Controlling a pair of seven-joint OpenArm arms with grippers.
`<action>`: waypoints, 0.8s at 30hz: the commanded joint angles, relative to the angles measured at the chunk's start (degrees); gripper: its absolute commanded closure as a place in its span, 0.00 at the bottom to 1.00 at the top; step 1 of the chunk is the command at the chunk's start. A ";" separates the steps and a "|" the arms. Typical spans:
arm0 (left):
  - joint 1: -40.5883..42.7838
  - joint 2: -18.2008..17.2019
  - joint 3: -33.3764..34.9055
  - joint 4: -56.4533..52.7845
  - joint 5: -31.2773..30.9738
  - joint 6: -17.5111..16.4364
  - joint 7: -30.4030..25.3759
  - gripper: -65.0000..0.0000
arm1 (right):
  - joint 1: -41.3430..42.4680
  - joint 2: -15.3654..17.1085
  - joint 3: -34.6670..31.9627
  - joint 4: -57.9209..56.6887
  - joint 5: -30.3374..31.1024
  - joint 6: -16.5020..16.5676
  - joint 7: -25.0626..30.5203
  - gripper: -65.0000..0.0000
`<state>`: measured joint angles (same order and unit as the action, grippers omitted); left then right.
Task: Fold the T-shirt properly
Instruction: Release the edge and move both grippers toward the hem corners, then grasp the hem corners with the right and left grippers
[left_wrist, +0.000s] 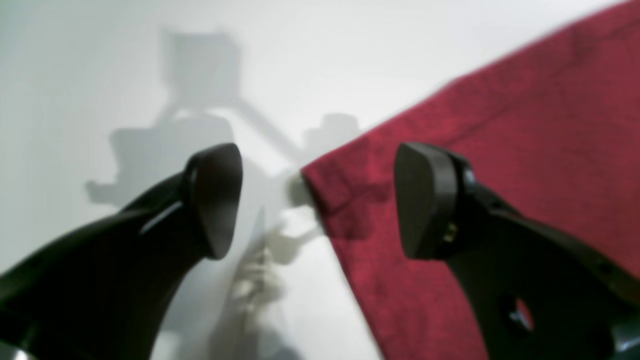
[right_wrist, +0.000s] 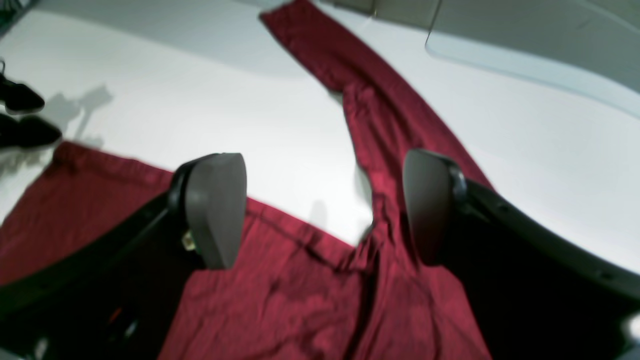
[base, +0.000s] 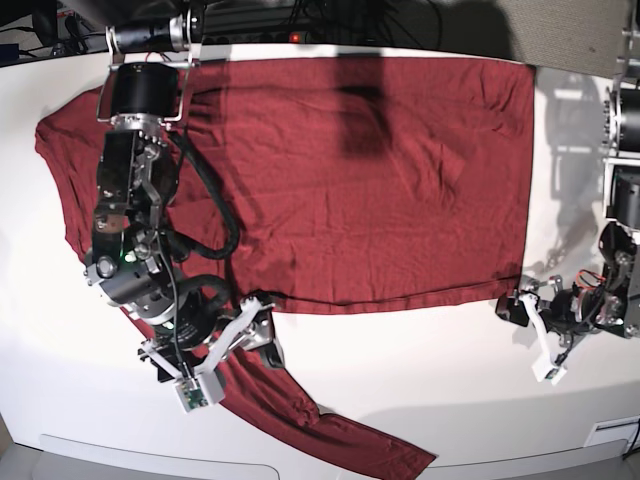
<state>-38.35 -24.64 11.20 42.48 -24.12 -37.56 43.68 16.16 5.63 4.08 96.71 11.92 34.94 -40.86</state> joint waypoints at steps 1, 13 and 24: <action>-2.27 -1.22 -0.39 0.26 -1.70 -1.25 -0.98 0.30 | 1.38 0.07 0.09 0.74 0.94 0.00 1.53 0.27; -2.45 -1.99 -0.39 -12.76 -0.22 -2.44 -12.68 0.30 | 0.92 0.07 0.09 0.79 4.11 0.02 -4.24 0.27; -2.38 -1.86 -0.39 -13.79 -9.62 -2.44 -8.17 0.30 | -1.16 -0.24 0.09 0.79 7.87 0.20 -9.03 0.27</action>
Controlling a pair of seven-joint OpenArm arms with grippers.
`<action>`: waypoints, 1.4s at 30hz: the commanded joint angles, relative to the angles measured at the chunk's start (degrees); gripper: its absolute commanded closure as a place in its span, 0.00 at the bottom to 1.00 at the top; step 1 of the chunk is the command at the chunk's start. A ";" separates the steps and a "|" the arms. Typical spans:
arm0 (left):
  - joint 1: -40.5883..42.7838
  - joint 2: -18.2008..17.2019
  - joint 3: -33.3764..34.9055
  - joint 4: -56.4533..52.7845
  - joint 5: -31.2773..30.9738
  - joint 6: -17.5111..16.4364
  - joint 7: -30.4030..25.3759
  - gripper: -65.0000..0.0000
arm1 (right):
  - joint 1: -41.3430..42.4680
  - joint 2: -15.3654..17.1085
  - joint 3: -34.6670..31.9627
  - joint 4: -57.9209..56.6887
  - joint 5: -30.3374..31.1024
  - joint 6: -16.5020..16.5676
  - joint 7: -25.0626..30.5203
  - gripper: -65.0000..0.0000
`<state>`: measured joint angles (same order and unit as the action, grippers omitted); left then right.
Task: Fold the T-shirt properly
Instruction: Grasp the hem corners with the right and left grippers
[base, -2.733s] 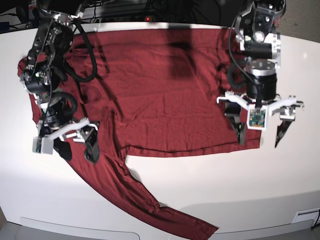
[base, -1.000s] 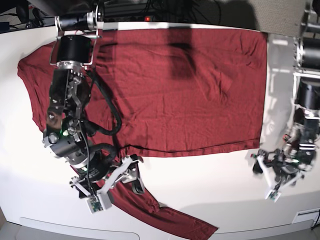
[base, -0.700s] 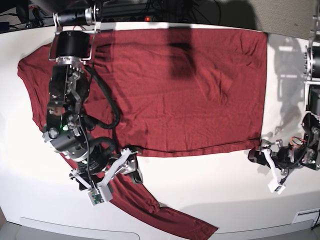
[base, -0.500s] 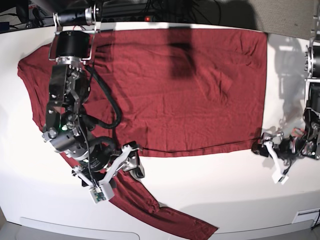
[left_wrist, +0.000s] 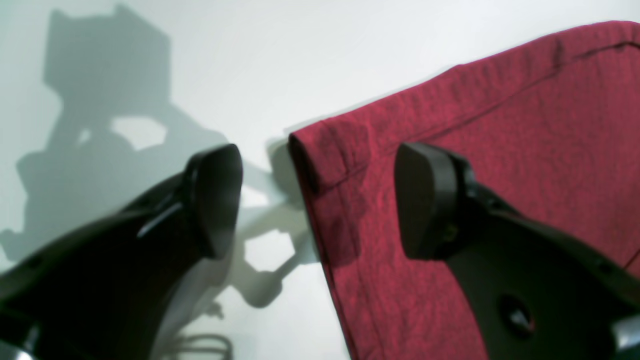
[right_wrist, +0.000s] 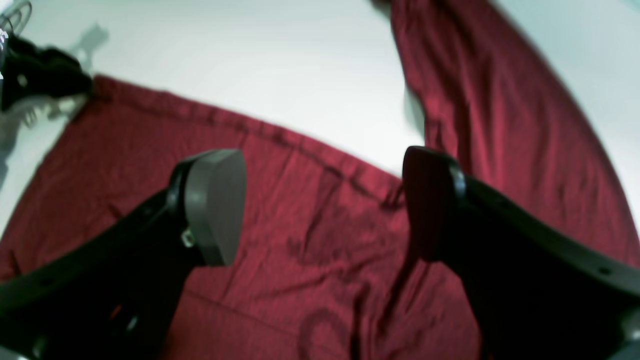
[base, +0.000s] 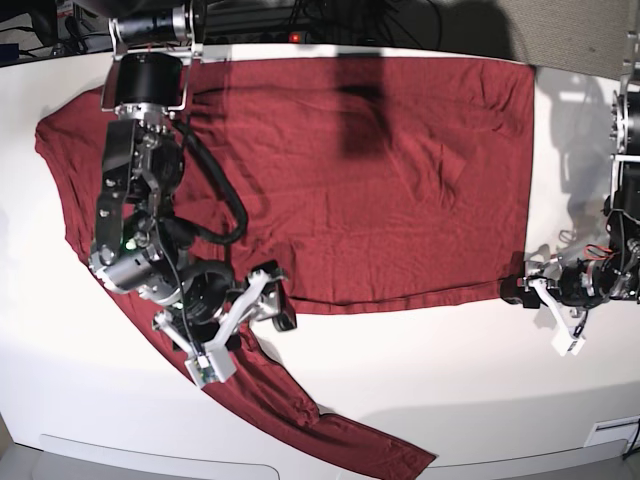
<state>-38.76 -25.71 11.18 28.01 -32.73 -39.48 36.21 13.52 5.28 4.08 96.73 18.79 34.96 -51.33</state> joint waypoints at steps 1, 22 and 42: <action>-1.88 -0.79 -0.37 0.68 -1.01 -0.52 -0.83 0.30 | 1.33 0.09 0.09 0.76 0.98 0.17 1.07 0.27; 2.43 -0.28 -0.37 0.70 -9.88 -0.52 2.49 0.30 | -8.00 0.11 0.09 11.32 0.94 0.22 1.81 0.27; 2.40 4.37 -0.37 2.23 -0.79 -0.52 -1.11 0.30 | -8.00 0.13 0.09 11.32 0.92 0.22 1.11 0.27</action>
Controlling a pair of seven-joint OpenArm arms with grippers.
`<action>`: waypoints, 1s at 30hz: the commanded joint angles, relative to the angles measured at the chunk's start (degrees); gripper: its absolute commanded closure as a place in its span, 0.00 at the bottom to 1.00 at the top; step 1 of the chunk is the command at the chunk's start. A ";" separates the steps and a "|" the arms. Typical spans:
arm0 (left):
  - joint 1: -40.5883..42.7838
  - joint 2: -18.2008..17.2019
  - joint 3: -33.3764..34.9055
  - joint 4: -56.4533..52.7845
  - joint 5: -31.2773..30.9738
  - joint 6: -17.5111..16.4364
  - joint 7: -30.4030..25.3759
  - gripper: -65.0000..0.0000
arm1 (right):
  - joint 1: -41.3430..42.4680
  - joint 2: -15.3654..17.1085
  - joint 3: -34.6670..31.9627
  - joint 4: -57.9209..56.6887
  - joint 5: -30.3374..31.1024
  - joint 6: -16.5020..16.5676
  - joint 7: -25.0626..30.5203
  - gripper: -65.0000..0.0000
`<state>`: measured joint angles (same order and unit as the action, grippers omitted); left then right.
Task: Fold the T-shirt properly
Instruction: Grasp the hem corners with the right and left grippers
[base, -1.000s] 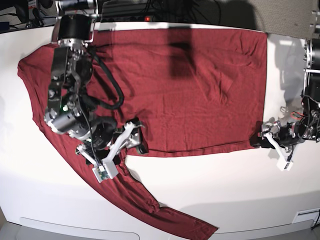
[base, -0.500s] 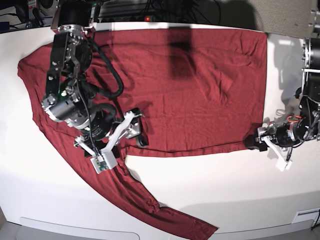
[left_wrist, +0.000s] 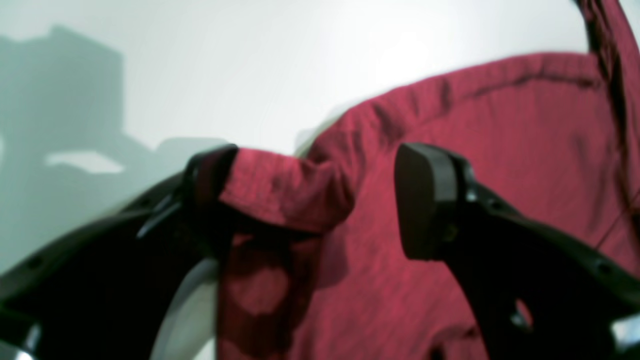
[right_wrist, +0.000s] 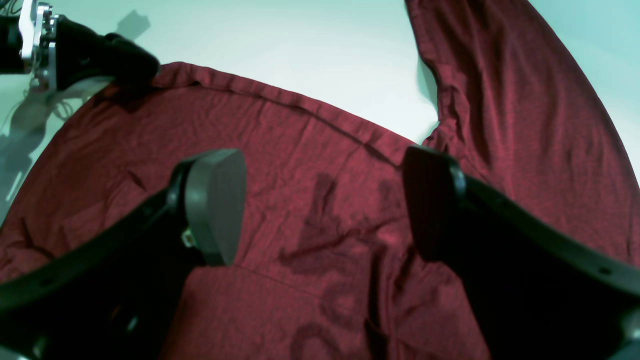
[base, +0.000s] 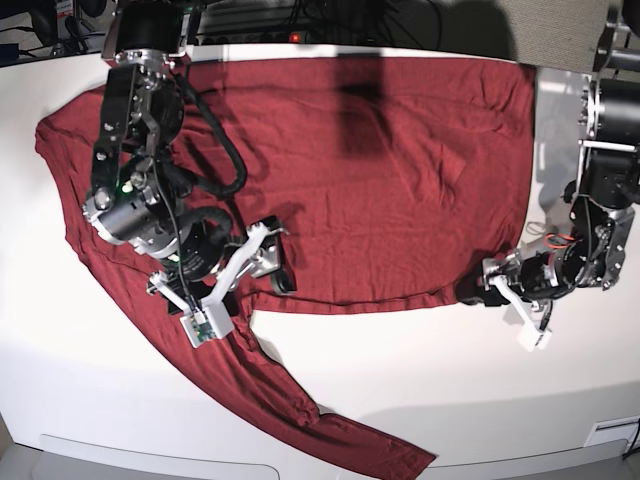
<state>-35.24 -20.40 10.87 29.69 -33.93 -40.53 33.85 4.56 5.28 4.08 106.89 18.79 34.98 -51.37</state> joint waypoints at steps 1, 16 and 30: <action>-1.09 -1.27 -0.07 1.09 2.25 0.53 1.25 0.30 | 0.94 0.11 0.09 1.16 0.92 0.20 1.07 0.27; -0.98 -3.39 -0.07 1.49 -2.60 0.53 -0.72 0.30 | 0.96 0.11 0.09 1.16 0.94 0.20 0.02 0.27; -1.09 -3.43 -0.07 1.60 -15.72 0.53 10.47 0.30 | 0.96 0.09 0.09 1.16 0.94 0.20 -0.07 0.27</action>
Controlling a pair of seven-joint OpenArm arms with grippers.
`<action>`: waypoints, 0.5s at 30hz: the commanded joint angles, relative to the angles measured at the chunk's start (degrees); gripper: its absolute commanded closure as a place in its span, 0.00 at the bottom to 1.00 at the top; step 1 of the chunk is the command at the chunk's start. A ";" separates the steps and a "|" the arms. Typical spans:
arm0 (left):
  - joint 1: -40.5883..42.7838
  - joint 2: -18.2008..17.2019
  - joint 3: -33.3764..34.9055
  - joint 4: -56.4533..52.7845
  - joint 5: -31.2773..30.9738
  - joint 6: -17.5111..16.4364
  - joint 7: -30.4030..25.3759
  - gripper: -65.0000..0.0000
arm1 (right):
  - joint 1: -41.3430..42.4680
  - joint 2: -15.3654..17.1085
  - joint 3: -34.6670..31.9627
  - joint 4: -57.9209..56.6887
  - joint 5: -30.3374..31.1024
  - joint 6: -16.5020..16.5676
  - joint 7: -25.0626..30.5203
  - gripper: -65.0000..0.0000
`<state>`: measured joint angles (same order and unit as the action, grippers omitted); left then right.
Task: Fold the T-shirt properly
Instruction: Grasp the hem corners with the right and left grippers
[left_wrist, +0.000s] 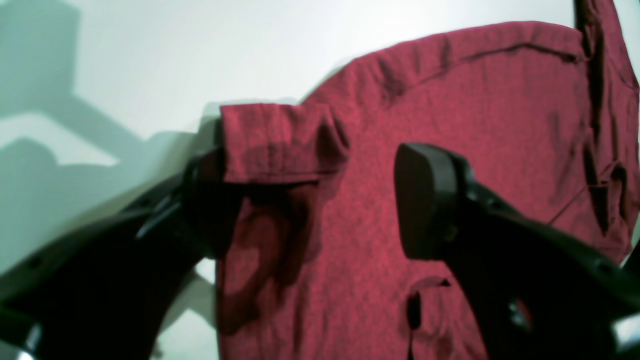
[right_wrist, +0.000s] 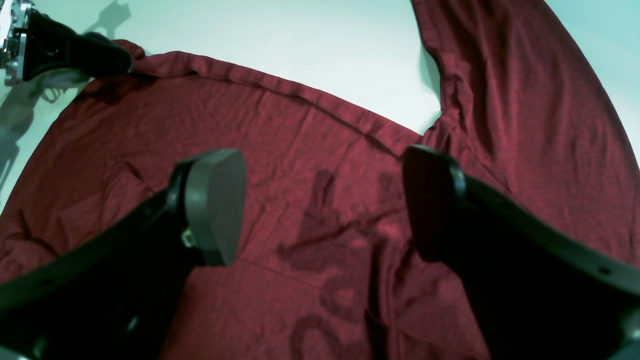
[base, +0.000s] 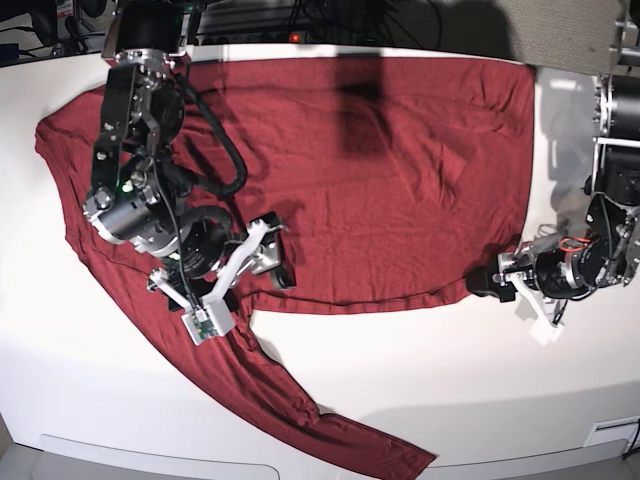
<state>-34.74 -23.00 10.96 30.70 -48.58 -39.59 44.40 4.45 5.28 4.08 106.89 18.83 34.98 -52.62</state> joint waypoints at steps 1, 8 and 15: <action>-1.62 -0.85 -0.15 0.59 -1.51 -0.41 -0.63 0.30 | 1.09 0.11 0.09 1.16 0.90 0.20 1.16 0.27; -1.62 -0.85 -0.15 0.59 -1.42 -0.41 -5.66 0.31 | 1.07 0.11 0.09 1.16 0.90 0.20 0.85 0.27; -1.57 -0.83 -0.15 0.59 -1.40 -0.41 -5.68 0.58 | 1.07 0.09 0.09 1.16 0.90 0.20 0.72 0.27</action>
<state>-34.48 -23.00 10.96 30.61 -48.93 -39.44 39.57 4.45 5.28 4.08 106.89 18.81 34.98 -52.88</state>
